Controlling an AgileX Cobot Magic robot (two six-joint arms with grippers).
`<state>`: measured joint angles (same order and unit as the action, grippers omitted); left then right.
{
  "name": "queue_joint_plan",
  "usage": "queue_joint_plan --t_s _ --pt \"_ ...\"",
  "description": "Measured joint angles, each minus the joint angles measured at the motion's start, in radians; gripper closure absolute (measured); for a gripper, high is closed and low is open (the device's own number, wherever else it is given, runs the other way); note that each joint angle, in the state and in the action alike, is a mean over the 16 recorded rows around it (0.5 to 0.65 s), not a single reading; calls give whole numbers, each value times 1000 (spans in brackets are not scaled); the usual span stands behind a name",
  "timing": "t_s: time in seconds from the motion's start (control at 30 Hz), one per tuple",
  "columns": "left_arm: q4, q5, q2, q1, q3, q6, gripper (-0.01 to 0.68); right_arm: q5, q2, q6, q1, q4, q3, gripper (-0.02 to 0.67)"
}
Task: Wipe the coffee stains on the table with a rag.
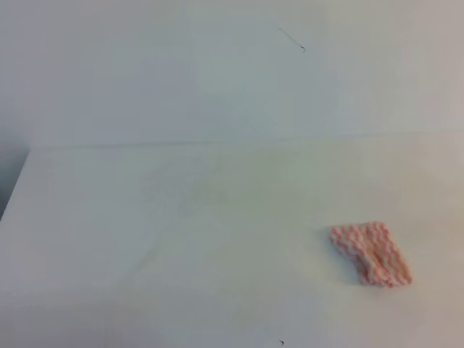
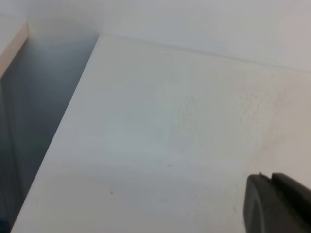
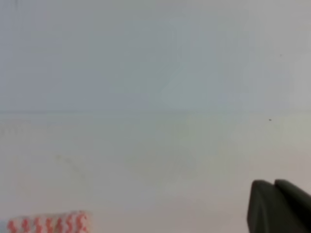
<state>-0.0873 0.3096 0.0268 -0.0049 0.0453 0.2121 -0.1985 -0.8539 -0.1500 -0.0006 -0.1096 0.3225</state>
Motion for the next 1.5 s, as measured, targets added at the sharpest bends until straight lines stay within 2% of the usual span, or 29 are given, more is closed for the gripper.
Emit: queue_joint_plan --t_s 0.2,0.37,0.73,0.93,1.5 --pt "0 0 0 0 0 0 672 17 236 36 -56 -6 -179 653" --pt "0 0 0 0 0 0 672 110 436 49 -81 -5 -279 652" --pt "0 0 0 0 0 0 672 435 792 33 -89 3 -326 652" --pt "0 0 0 0 0 0 672 516 865 34 -89 5 -326 653" --pt "0 0 0 0 0 0 672 538 868 38 -89 -10 -326 653"
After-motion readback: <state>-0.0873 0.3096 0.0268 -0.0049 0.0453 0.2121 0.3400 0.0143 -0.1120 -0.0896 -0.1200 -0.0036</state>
